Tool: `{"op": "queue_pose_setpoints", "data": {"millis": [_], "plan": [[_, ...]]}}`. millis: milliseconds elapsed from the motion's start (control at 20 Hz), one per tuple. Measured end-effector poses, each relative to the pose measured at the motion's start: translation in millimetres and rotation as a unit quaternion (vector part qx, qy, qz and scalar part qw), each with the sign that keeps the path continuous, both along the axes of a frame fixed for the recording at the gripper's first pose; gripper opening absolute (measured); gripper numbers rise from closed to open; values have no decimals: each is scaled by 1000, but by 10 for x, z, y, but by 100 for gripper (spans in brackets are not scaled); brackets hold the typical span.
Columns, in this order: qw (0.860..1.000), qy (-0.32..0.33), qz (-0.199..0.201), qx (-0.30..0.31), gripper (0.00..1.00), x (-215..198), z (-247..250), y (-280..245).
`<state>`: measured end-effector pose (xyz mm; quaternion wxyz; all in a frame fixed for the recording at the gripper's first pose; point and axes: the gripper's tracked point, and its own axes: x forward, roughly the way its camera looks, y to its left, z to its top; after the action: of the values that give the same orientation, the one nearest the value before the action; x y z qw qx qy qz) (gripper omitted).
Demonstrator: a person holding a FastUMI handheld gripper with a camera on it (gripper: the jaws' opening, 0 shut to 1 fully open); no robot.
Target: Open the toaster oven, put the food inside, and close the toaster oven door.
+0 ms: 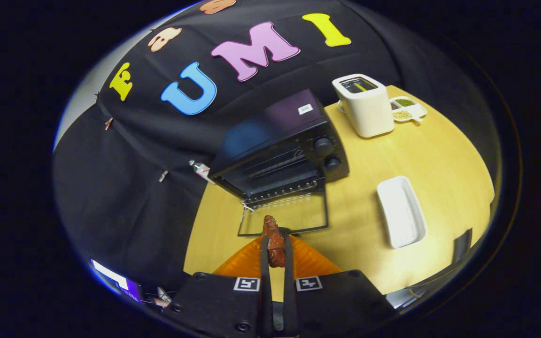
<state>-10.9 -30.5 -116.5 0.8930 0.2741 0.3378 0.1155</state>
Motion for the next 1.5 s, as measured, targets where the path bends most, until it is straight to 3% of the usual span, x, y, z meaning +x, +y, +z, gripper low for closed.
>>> {"op": "queue_pose_setpoints", "data": {"millis": [200,600,850,1400,1500], "plan": [[999,-33,9,9,13,407,37,369],[990,-93,-81,72,13,1497,-210,534],[983,-119,-110,87,13,1953,-421,655],[979,-125,-153,49,13,2182,-789,477],[978,-132,-156,49,18,2200,-748,468]]}}
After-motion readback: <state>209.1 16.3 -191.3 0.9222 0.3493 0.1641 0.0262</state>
